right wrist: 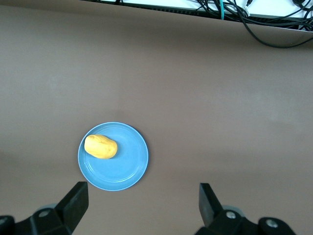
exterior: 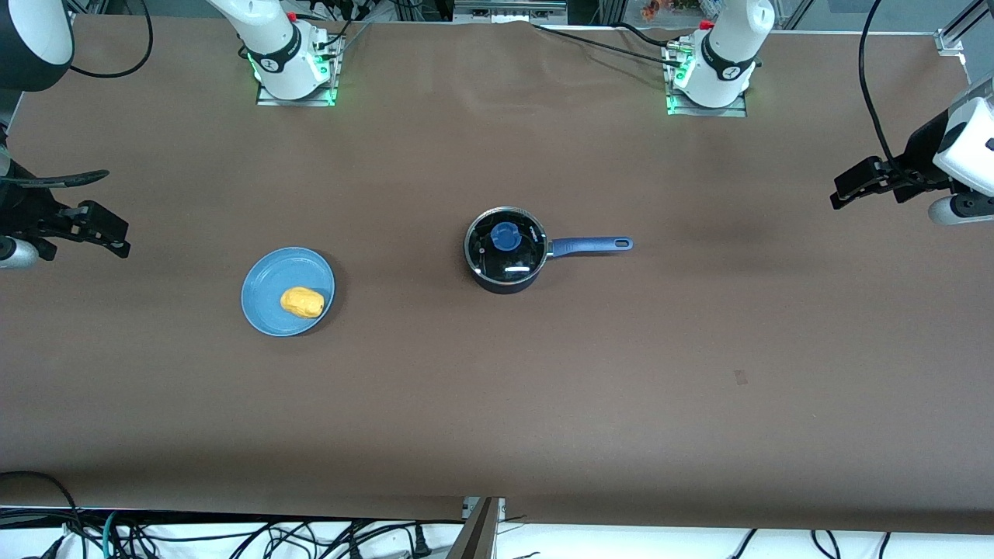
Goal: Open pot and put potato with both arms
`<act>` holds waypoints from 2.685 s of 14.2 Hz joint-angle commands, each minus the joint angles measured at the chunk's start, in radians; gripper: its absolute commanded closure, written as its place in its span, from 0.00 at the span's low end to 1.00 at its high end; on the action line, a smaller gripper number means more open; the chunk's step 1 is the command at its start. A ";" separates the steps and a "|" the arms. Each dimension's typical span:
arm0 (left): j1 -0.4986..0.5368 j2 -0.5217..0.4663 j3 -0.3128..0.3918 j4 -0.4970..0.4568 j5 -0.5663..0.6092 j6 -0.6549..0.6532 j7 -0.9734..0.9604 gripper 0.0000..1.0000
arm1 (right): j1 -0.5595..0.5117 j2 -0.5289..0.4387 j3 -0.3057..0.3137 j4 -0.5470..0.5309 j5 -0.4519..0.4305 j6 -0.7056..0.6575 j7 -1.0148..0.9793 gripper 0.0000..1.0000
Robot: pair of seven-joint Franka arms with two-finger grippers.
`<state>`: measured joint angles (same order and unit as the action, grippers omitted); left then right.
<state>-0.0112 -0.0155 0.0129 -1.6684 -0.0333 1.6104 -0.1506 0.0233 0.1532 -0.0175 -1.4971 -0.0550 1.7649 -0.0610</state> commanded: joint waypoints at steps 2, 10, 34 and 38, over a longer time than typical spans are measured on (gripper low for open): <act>0.000 -0.005 0.010 0.001 -0.014 -0.004 0.051 0.00 | -0.006 0.011 0.004 0.017 -0.002 0.004 0.000 0.00; 0.025 0.012 0.009 0.015 -0.007 -0.004 0.059 0.00 | -0.008 0.011 0.002 0.017 -0.002 0.004 0.000 0.00; 0.010 0.054 -0.010 0.047 -0.019 -0.038 0.039 0.00 | -0.009 0.012 0.002 0.017 -0.002 0.007 0.001 0.00; -0.019 0.101 -0.046 0.052 -0.089 -0.034 -0.035 0.00 | -0.009 0.012 0.001 0.017 -0.003 0.031 0.001 0.00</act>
<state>-0.0169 0.0433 -0.0081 -1.6512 -0.0975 1.5915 -0.1458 0.0214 0.1584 -0.0188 -1.4971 -0.0550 1.7858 -0.0609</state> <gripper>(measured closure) 0.000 0.000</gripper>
